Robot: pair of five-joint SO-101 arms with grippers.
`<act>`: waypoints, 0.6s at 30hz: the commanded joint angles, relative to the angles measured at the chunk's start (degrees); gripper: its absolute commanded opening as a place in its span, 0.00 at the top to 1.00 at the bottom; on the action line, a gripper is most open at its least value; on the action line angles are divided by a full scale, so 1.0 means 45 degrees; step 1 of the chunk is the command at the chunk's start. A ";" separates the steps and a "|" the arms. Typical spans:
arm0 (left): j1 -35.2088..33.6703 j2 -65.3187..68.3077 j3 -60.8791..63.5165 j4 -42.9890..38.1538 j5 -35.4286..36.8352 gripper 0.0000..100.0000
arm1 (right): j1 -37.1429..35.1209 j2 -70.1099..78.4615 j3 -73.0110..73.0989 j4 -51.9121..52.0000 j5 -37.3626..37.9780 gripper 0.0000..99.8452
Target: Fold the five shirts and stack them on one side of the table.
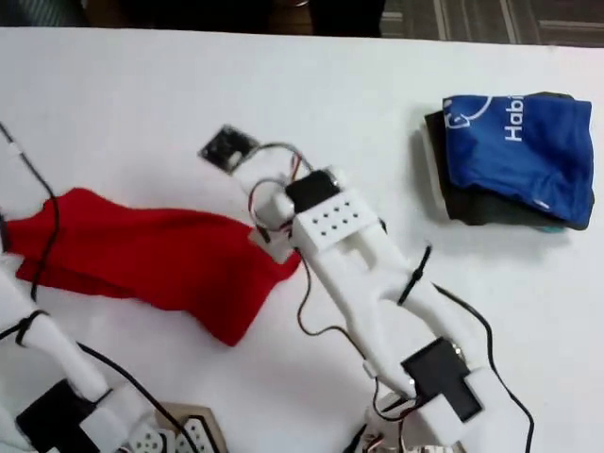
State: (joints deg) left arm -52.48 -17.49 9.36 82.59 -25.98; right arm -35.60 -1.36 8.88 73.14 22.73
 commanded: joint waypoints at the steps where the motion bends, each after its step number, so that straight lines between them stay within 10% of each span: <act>1: -0.1426 -0.0391 0.0049 0.0254 -0.0977 0.97 | 0.0147 0.0479 -0.1368 0.0147 -0.0137 0.82; 18: -0.2012 -0.0391 0.1748 0.0234 -0.1895 0.97 | -0.2452 0.7062 -0.8694 0.4601 -0.1074 0.72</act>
State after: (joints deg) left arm -64.09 -17.49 14.81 83.47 -33.89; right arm -45.19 28.26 -25.23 91.08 17.27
